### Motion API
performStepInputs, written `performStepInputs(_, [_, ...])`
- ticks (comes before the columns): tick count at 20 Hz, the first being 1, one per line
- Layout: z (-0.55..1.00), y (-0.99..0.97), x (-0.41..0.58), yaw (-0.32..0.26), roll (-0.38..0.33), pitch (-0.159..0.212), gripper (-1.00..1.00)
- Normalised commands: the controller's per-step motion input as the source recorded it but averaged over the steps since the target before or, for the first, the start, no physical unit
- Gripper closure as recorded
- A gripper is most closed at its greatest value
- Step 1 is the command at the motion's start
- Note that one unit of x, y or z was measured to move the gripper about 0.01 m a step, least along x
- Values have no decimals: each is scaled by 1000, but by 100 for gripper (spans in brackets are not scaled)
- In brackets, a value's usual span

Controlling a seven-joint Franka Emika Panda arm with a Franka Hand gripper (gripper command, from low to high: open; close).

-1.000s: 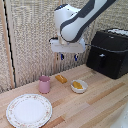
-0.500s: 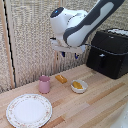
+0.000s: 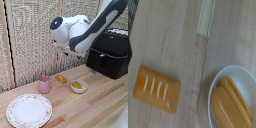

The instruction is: Please go towards the air fryer and gently seize its handle using your gripper. Slowly reveal the interior of the air fryer by pulling the handle outward. Head to the bowl filled with hot dogs and firmly but gently grasp it. Carefully place it inside the now-open air fryer.

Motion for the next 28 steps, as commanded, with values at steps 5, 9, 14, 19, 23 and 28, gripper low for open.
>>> performStepInputs(5, [-451,-517,-2,0,-126,-170,-100])
performStepInputs(9, [-371,-570,-8,0,-125,-151,-100])
performStepInputs(14, [-370,-591,-195,0,-104,-123,-100])
performStepInputs(19, [-361,-593,-314,-31,-70,-94,-100])
performStepInputs(23, [-294,-624,-303,-11,-59,-40,-100])
performStepInputs(28, [-237,-687,-243,0,-50,-14,-100])
